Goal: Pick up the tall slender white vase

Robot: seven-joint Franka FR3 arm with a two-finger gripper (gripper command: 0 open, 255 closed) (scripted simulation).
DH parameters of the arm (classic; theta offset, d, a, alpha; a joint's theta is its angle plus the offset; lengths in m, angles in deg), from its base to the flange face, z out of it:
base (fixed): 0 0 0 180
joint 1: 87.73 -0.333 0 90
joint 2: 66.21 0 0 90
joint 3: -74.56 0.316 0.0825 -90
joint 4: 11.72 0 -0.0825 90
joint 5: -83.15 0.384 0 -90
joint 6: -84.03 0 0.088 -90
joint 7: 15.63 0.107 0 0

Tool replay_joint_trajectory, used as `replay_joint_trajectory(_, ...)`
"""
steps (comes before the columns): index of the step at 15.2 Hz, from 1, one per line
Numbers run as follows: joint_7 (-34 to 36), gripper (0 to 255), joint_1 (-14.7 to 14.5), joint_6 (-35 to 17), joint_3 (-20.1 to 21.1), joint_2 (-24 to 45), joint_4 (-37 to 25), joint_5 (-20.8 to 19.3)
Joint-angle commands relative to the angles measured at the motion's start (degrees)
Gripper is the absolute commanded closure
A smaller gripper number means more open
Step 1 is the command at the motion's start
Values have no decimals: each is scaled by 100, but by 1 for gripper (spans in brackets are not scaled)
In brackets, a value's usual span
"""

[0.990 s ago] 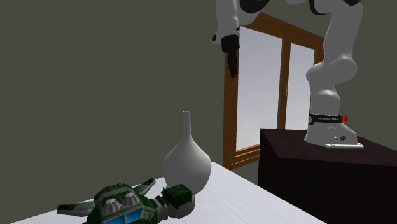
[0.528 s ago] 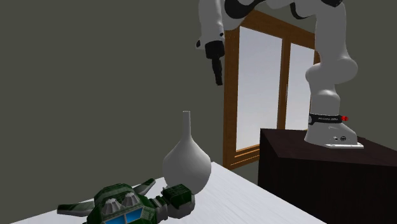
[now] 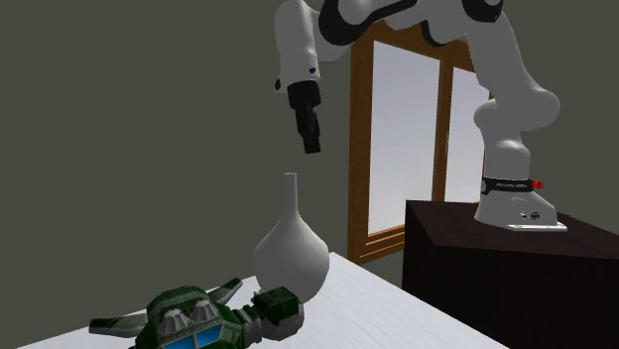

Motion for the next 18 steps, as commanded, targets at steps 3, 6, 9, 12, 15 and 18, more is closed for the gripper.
replay_joint_trajectory(3,311,0,-321,262,-52,1065,-1248,-265)
replay_joint_trajectory(6,405,0,-470,362,-95,1541,-1795,-357)
replay_joint_trajectory(9,403,0,-473,179,-109,1621,-1691,-374)
replay_joint_trajectory(12,403,0,-477,2,-123,1711,-1602,-394)
replay_joint_trajectory(15,404,255,-476,-33,-124,1718,-1572,-396)
replay_joint_trajectory(18,403,255,-476,-30,-124,1718,-1576,-396)
